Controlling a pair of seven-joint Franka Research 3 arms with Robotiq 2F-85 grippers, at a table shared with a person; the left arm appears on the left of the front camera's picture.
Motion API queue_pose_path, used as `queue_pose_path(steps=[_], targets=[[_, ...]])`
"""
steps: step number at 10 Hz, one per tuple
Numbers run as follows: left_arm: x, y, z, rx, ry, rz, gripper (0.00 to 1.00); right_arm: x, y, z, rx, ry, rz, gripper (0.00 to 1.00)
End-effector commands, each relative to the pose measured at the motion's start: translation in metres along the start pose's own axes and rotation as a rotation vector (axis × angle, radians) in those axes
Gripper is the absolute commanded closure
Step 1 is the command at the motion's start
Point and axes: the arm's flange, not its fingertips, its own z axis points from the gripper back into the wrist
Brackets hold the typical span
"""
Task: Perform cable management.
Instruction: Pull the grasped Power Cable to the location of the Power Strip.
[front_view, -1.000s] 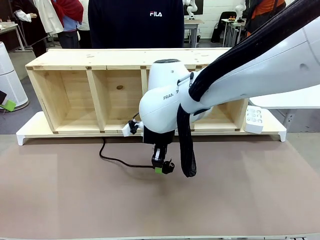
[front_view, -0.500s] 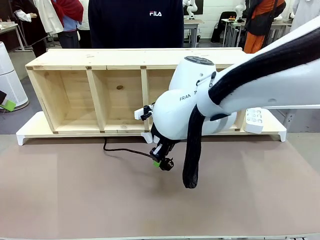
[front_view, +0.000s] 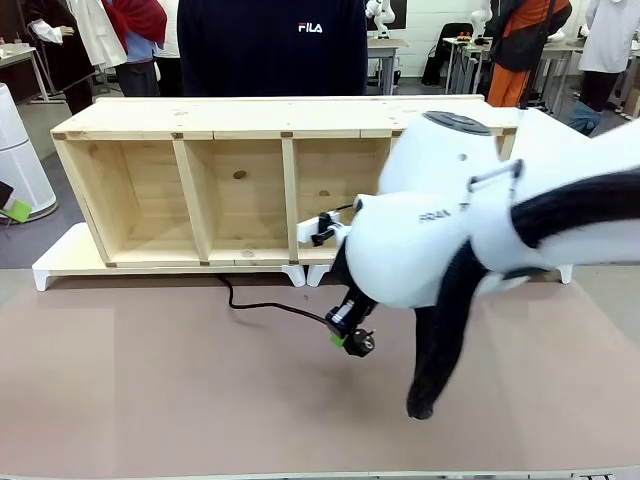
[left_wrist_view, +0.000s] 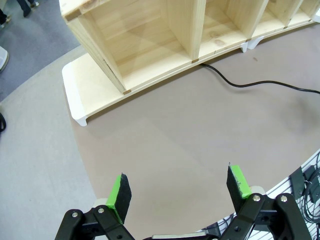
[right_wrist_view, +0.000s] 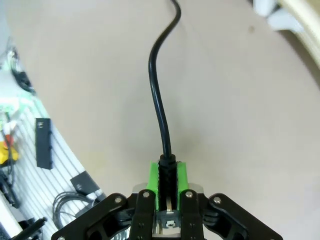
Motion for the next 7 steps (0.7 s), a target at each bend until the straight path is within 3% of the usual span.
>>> queue_pose_path(steps=[1,7], targets=[[-0.002,0.000,0.001,-0.004,0.007,0.011,0.00,-0.037,-0.011,0.013,-0.023,-0.022,-0.120,0.83],[-0.002,0.000,0.001,-0.004,0.007,0.011,0.00,-0.091,-0.062,0.019,0.030,-0.050,-0.268,0.83]])
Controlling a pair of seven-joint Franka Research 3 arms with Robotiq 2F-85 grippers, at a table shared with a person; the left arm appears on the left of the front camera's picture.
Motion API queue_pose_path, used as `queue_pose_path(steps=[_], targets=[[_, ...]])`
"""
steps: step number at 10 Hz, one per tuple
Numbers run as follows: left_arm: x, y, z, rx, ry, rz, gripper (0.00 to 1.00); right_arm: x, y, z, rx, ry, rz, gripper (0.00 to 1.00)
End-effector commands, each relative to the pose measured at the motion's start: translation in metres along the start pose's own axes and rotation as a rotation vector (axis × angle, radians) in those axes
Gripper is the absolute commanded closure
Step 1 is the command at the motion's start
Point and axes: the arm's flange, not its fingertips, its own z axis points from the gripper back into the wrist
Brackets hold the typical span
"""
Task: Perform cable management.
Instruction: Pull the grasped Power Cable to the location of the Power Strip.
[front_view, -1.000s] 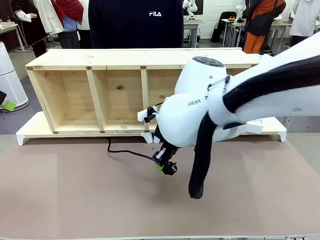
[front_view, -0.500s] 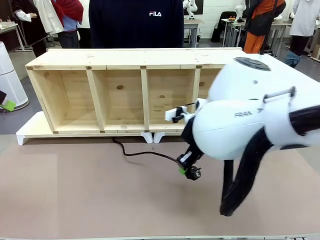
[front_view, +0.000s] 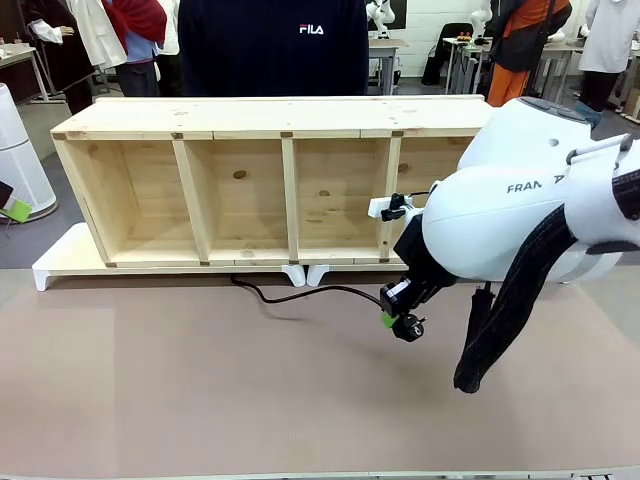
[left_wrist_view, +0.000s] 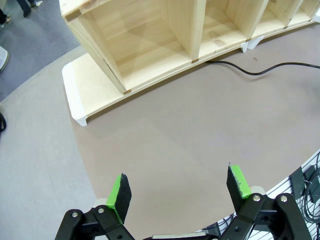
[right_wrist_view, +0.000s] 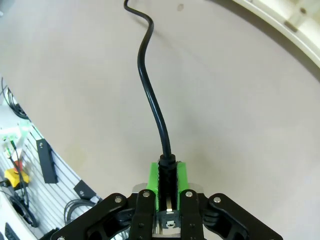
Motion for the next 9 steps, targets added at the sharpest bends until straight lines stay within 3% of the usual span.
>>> queue_pose_path(steps=[1,3,6,8,9], targets=[[-0.002,0.000,0.001,-0.004,0.007,0.011,0.00,-0.066,-0.020,-0.005,0.027,-0.009,-0.063,0.83],[-0.002,0.000,0.001,-0.004,0.007,0.011,0.00,-0.083,-0.040,-0.001,-0.001,0.051,-0.103,0.83],[-0.002,0.000,0.001,-0.004,0.007,0.011,0.00,-0.101,-0.065,0.008,-0.121,0.236,-0.206,0.83],[-0.002,0.000,0.001,-0.004,0.007,0.011,0.00,-0.100,-0.064,0.013,-0.149,0.275,-0.207,0.83],[-0.002,0.000,0.001,-0.004,0.007,0.011,0.00,-0.041,-0.090,0.013,-0.105,0.236,-0.197,0.83]])
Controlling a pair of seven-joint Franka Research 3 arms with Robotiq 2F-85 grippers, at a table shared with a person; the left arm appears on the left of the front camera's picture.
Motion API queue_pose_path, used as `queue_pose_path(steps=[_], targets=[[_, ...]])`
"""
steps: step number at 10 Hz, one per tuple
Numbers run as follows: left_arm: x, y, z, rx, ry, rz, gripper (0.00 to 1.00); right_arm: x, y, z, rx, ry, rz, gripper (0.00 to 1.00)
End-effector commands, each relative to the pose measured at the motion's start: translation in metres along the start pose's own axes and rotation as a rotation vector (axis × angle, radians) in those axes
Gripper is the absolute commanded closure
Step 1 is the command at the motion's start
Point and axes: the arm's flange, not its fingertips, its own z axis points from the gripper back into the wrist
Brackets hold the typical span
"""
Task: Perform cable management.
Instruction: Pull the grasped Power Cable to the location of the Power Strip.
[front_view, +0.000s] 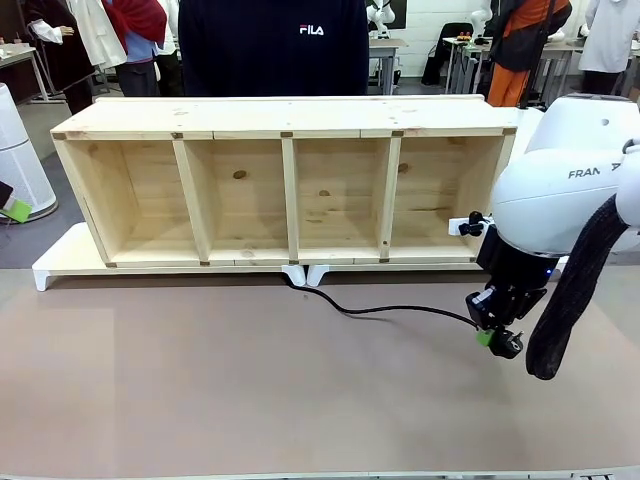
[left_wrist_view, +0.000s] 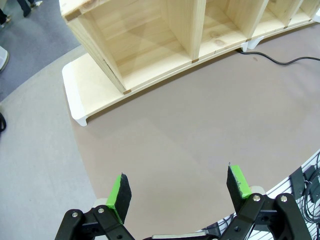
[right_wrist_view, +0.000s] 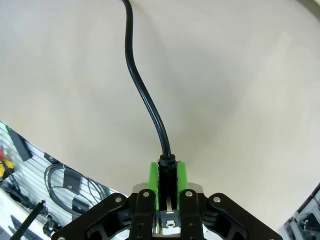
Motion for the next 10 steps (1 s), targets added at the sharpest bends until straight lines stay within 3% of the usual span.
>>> queue_pose_path(steps=[1,10], targets=[[-0.0019,-0.0001,0.0006,-0.004,0.007,0.011,0.00,0.0072,0.0017,-0.0048,0.023,-0.031,0.006,0.83],[-0.0019,-0.0001,0.0006,-0.004,0.007,0.011,0.00,0.0072,0.0017,-0.0048,0.023,-0.031,0.006,0.83]])
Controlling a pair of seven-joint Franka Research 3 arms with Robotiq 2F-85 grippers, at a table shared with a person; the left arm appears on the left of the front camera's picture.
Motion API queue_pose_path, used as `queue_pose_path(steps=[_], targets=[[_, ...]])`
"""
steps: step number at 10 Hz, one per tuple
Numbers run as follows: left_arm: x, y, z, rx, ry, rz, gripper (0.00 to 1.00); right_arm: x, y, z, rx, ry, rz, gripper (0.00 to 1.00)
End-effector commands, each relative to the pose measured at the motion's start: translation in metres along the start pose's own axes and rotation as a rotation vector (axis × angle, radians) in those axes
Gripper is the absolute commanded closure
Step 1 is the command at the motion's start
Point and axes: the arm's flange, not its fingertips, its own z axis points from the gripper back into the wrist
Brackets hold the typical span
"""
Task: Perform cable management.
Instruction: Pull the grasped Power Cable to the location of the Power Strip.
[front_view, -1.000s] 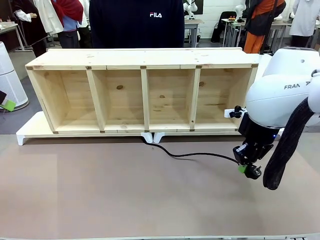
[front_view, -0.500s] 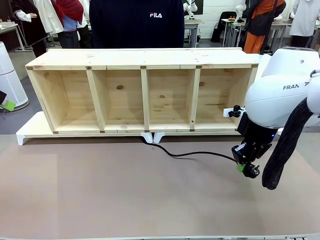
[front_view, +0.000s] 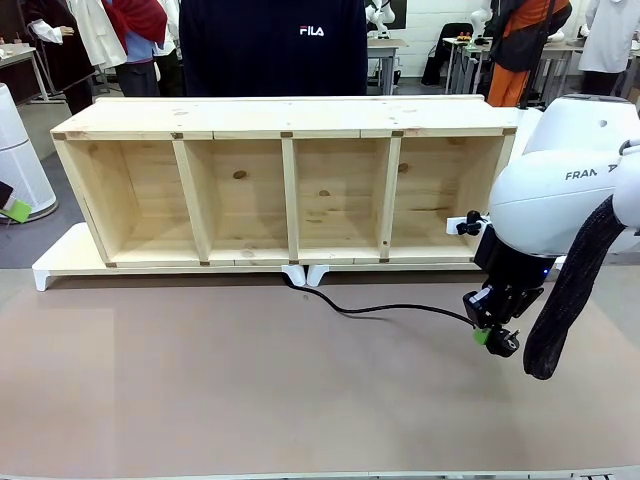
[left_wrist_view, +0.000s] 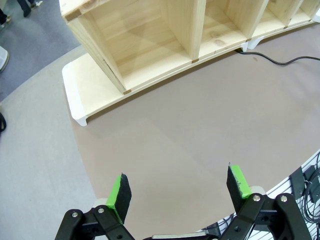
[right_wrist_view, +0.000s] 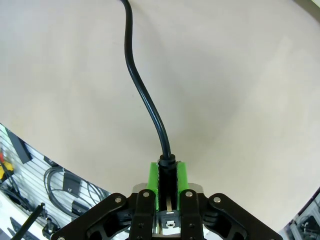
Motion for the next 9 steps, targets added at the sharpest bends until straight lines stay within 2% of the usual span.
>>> queue_pose_path(steps=[1,2,3,5,9], targets=[[-0.002,0.000,0.001,-0.004,0.007,0.011,0.00,0.004,0.001,-0.002,0.022,-0.020,0.003,0.83],[-0.002,0.000,0.001,-0.004,0.007,0.011,0.00,0.000,0.000,0.000,0.000,0.000,0.000,0.83],[-0.002,0.000,0.001,-0.004,0.007,0.011,0.00,-0.004,-0.024,0.003,-0.047,-0.074,-0.122,0.83],[-0.002,0.000,0.001,-0.004,0.007,0.011,0.00,-0.015,-0.067,0.010,-0.077,-0.117,-0.262,0.83],[-0.002,0.000,0.001,-0.004,0.007,0.011,0.00,-0.035,-0.113,0.033,-0.146,-0.161,-0.396,0.83]])
